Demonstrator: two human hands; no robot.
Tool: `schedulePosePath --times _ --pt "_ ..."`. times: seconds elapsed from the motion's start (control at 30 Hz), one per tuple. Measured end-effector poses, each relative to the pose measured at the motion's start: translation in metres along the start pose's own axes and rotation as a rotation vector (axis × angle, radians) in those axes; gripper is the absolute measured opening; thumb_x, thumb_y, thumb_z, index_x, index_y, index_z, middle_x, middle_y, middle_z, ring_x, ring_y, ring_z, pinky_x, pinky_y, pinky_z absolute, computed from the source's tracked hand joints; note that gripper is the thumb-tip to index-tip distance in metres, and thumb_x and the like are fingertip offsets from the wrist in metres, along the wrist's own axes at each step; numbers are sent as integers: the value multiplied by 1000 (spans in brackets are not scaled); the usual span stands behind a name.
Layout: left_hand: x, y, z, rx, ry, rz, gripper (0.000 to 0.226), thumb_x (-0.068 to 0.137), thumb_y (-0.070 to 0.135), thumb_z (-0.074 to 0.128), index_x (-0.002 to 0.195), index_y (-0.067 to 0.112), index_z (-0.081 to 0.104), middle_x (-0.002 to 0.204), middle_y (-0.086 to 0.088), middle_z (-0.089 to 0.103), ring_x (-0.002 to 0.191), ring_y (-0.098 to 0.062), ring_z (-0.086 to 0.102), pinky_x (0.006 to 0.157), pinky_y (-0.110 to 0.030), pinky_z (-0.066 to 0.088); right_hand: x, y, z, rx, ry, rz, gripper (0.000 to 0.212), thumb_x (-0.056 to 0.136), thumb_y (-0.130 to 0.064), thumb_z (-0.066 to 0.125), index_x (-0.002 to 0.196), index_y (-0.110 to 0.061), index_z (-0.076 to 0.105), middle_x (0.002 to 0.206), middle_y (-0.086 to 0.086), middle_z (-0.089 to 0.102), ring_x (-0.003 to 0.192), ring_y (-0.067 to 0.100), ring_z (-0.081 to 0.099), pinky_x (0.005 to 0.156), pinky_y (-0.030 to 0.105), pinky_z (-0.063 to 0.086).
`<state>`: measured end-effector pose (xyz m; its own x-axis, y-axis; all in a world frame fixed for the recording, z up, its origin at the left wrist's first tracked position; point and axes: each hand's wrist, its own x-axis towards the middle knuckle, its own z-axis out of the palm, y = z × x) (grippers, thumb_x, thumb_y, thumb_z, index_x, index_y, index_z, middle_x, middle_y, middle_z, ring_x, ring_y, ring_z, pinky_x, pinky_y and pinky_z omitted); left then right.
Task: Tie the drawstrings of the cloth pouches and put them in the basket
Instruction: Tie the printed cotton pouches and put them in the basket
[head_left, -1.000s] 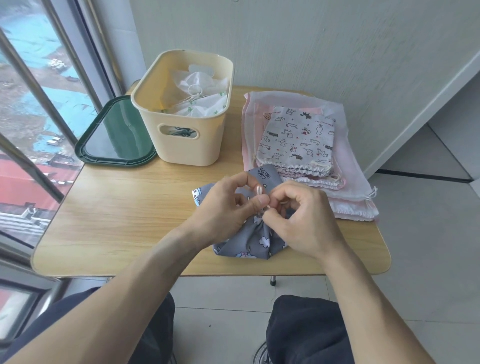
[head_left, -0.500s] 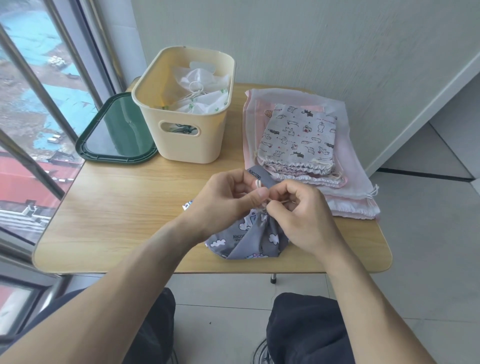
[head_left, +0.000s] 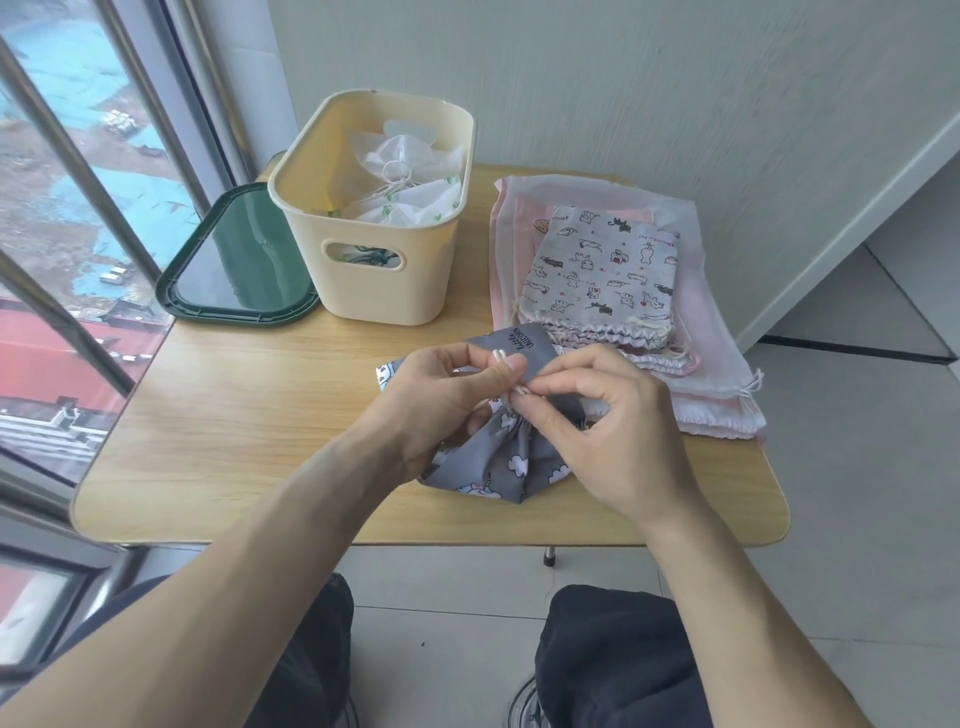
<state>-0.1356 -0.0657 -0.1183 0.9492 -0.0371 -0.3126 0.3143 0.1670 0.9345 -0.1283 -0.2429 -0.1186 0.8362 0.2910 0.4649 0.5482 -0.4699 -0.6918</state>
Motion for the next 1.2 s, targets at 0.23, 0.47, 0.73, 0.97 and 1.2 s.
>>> schedulePosePath --times 0.23,0.47,0.73,0.97,1.2 --pt "5 -6 0 103 114 14 27 90 32 70 81 8 61 51 5 55 41 -8 47 40 -17 35 -1 6 1 -111 -155 0 7 86 -14 79 79 -15 75 88 -9 66 92 13 63 79 30 52" --pt "14 -12 0 205 241 56 30 92 30 70 73 9 60 58 -2 64 47 -12 55 50 -22 45 -2 7 -7 -224 -305 123 12 88 -22 75 77 -21 72 92 -14 61 99 5 52 85 7 34" --pt "21 -10 -2 418 332 71 29 91 29 69 74 6 62 61 -9 67 43 -15 53 44 -17 43 -7 -10 8 -353 -605 180 28 99 -20 47 71 -20 47 87 -3 49 96 16 41 80 24 32" --pt "27 -12 -6 550 404 83 24 87 24 69 70 10 61 60 -3 61 56 -18 52 58 -25 40 -8 -14 15 -382 -662 92 34 93 -14 48 61 -19 36 72 -6 43 80 16 37 71 26 28" --pt "29 -13 -10 581 444 127 26 86 22 70 70 5 60 62 -4 61 56 -18 49 56 -25 37 -12 -17 17 -353 -632 -6 31 88 -15 48 60 -20 34 67 -10 37 75 14 35 66 24 25"
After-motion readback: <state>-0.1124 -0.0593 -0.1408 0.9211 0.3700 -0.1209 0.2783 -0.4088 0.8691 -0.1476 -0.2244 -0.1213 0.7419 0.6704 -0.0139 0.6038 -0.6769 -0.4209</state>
